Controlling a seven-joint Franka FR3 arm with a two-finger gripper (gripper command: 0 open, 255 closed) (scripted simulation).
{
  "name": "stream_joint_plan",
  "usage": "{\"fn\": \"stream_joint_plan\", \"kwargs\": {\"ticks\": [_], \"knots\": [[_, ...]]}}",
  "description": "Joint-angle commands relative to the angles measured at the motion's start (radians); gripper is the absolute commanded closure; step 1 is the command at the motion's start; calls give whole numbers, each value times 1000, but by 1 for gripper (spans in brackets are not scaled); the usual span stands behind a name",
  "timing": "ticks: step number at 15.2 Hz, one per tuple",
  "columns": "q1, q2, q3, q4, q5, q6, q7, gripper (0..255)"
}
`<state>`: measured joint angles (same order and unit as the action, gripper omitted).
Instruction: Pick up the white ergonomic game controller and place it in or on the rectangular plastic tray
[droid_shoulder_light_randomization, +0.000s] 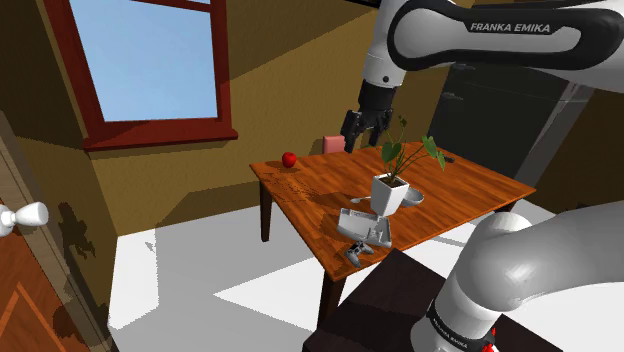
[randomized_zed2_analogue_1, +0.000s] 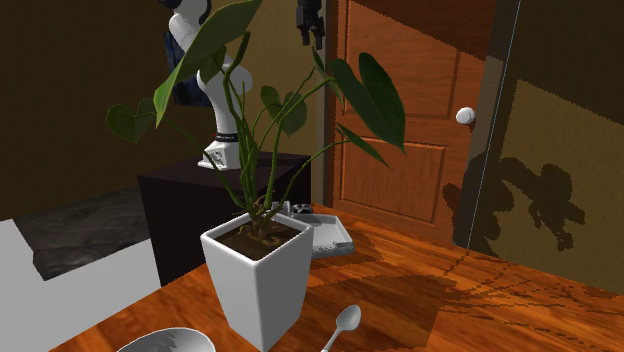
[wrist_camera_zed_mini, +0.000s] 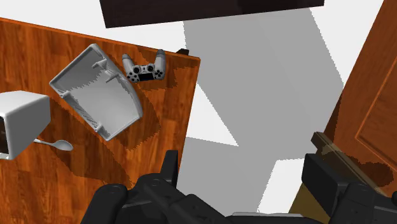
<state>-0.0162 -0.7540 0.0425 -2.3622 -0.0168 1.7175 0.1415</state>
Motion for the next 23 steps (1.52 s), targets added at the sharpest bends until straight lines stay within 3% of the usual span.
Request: {"fn": "stream_joint_plan", "kwargs": {"ticks": [1, 13, 23], "knots": [[0, 0, 0, 0, 0, 0, 0, 0], [-60, 35, -73, -364, -46, 396, -23, 0], [-130, 294, -144, -538, -98, 828, -46, 0]]}}
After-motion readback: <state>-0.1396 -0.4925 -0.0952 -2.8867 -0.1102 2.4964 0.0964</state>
